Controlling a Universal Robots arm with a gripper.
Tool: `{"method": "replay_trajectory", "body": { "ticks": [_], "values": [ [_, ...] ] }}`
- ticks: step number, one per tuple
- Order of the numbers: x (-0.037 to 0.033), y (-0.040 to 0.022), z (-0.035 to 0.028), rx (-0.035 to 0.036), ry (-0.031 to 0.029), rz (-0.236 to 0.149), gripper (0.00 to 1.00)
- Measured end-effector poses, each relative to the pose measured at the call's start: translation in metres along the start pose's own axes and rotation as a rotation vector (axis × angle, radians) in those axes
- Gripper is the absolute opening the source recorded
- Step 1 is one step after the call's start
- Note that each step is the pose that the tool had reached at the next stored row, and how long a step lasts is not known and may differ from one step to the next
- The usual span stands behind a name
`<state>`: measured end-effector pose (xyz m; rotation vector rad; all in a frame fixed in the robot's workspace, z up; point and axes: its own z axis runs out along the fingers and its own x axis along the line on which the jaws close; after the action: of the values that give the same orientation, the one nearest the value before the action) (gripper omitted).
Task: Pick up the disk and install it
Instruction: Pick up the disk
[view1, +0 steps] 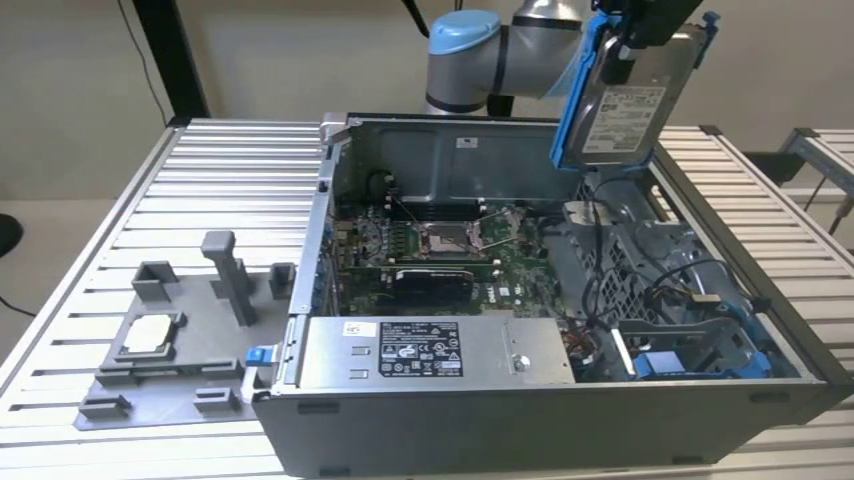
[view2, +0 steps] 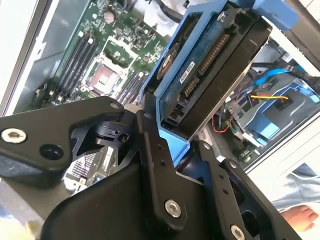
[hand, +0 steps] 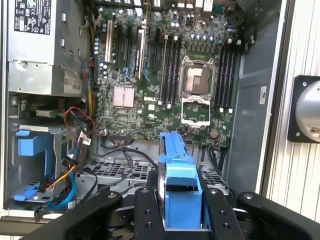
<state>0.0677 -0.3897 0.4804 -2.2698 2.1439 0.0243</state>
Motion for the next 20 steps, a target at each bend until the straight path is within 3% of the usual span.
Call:
{"method": "replay_trajectory", "body": {
  "ticks": [8, 20],
  "values": [
    [0.0023, -0.0002, -0.0002, 0.0000, 0.0002, 0.000, 0.00],
    [0.0292, 0.0016, -0.0007, 0.0000, 0.0000, 0.000, 0.00]
  ]
}}
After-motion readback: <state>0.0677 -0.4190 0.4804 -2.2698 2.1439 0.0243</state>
